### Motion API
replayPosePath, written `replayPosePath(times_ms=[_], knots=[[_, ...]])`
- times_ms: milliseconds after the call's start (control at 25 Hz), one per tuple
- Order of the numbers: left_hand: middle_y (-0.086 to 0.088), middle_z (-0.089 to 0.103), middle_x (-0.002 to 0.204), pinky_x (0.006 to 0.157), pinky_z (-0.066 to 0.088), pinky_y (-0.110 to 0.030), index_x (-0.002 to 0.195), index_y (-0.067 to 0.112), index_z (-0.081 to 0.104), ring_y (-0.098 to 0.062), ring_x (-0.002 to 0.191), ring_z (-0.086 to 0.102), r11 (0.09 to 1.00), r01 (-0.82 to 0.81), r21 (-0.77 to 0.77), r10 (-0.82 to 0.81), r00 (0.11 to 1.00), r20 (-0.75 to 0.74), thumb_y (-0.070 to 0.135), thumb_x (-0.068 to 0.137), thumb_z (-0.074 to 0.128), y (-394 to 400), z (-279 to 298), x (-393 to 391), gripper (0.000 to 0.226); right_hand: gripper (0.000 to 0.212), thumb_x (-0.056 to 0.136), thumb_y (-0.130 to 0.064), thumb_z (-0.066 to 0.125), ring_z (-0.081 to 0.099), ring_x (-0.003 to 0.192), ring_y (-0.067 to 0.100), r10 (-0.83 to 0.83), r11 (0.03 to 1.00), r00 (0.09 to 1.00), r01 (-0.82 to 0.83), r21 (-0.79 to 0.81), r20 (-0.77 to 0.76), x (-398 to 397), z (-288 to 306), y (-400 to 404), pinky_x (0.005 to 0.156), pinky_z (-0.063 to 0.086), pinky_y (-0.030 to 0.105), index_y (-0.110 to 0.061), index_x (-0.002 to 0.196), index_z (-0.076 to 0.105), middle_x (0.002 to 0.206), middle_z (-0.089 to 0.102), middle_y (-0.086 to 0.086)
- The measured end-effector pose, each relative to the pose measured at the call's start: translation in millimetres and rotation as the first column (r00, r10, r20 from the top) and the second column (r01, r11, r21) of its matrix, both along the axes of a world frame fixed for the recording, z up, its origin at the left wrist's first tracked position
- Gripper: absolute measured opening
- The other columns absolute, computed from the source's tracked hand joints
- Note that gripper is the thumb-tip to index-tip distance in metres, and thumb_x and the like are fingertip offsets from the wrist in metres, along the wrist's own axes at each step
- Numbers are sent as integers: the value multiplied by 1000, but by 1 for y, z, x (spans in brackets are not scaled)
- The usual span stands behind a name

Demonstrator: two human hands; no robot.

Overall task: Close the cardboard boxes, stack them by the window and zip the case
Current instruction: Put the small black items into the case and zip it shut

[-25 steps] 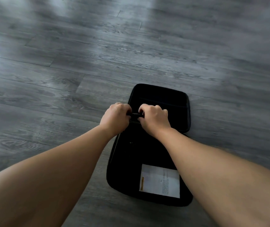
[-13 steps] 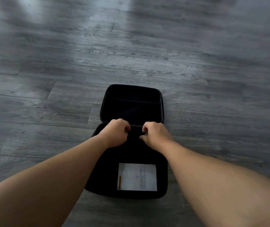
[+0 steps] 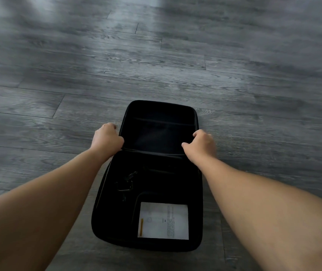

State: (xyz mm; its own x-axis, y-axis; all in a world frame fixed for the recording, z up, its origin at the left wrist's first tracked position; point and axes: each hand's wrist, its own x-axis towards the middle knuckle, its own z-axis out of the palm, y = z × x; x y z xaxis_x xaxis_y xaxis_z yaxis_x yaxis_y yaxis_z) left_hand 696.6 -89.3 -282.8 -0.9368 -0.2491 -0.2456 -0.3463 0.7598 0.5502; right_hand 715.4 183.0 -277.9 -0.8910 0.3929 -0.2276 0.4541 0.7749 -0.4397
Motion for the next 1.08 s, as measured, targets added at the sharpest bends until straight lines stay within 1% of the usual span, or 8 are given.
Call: replayPosePath(times_ms=[80, 160, 400, 520, 680, 800, 1000, 1080], knots=[[-13, 63, 77, 63, 50, -34, 77, 3, 58, -32, 76, 61, 995, -38, 97, 30, 996, 82, 1, 76, 55, 0, -8, 0, 4, 55, 84, -22, 75, 59, 115, 28, -48, 996, 997, 53, -67, 67, -3, -4, -3, 76, 39, 28, -17, 135, 53, 126, 61, 7], [-9, 61, 67, 57, 46, -28, 65, 10, 60, -30, 68, 60, 985, -76, 153, 63, 994, 90, -2, 72, 51, 0, -14, 2, 17, 46, 83, -13, 72, 62, 108, 28, -70, 991, 994, 79, -109, 88, -5, -5, -3, 69, 39, 25, -14, 126, 56, 116, 63, 7], [2, 71, 74, 49, 41, -19, 83, 29, 71, -15, 68, 64, 967, -200, 158, 196, 980, 43, 2, 71, 56, -24, -6, 7, 34, 27, 77, 1, 59, 59, 80, 25, 79, 990, 997, -81, -112, -25, -16, 13, -13, 57, 39, 27, -14, 99, 61, 86, 62, -2], [1, 70, 79, 57, 47, -23, 96, 25, 72, -17, 76, 65, 954, -237, 182, 238, 971, 13, -2, 71, 64, -45, 2, 10, 38, 22, 77, -5, 60, 62, 74, 26, 57, 967, 990, -87, -241, -130, -26, 30, -29, 52, 39, 27, -14, 95, 68, 80, 69, 1], [0, 72, 83, 69, 59, -34, 99, 22, 70, -21, 81, 69, 948, -218, 231, 228, 973, -19, -2, 68, 67, -69, 21, 11, 39, 32, 80, -11, 69, 68, 98, 24, 17, 925, 982, -87, -370, -189, -42, 44, -41, 86, 55, 37, -19, 111, 69, 104, 73, 2], [5, 73, 91, 75, 62, -39, 91, 27, 69, -17, 83, 72, 914, -207, 349, 240, 969, -54, -9, 70, 68, -85, 31, 11, 42, 30, 79, -7, 73, 69, 97, 25, -16, 835, 967, -128, -535, -255, -44, 49, -49, 89, 56, 47, -14, 108, 66, 103, 72, 3], [3, 71, 108, 91, 56, -37, 105, 20, 67, -15, 102, 69, 879, -61, 473, 124, 987, -104, -20, 79, 55, -97, 43, 19, 49, 39, 77, 12, 67, 67, 90, 13, 4, 765, 934, -233, -600, -357, -29, 45, -40, 72, 52, 28, -12, 108, 66, 106, 72, 3], [-3, 70, 110, 94, 52, -41, 103, 19, 66, -21, 106, 66, 916, 55, 398, -12, 994, -110, -18, 81, 52, -102, 43, 28, 45, 50, 74, 21, 60, 65, 90, 0, 62, 773, 927, -278, -570, -369, -20, 42, -36, 74, 50, 17, -15, 107, 73, 101, 74, -12]])
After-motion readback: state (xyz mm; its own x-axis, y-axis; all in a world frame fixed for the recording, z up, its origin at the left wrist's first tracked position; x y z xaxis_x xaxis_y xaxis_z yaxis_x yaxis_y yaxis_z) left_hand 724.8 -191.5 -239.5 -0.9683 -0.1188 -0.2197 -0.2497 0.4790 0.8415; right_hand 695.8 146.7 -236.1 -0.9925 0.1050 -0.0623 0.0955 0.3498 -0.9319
